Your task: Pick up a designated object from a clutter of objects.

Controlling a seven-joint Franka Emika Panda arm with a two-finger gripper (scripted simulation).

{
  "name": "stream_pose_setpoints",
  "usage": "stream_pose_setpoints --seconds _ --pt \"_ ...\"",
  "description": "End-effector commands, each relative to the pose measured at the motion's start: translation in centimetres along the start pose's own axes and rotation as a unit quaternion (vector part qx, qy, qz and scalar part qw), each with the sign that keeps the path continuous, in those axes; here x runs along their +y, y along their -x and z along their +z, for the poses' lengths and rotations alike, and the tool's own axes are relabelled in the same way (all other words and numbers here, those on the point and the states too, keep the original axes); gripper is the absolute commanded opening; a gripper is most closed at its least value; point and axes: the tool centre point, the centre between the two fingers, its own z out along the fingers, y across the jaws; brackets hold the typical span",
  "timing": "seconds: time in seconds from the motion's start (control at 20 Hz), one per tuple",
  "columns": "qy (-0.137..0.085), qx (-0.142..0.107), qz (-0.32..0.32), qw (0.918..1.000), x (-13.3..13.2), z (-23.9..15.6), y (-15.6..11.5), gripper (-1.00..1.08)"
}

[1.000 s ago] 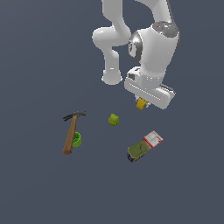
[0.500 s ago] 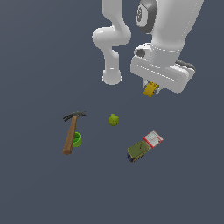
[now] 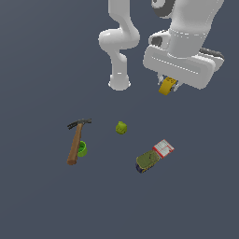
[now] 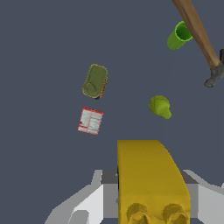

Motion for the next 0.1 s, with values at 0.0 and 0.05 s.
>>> stream_pose_setpoints --seconds 0.0,0.05 --pt "0.000 0.000 0.000 1.0000 -0.09 -0.37 0.01 -1.00" --pt "0.000 0.000 0.000 1.0000 -0.10 -0.39 0.01 -1.00"
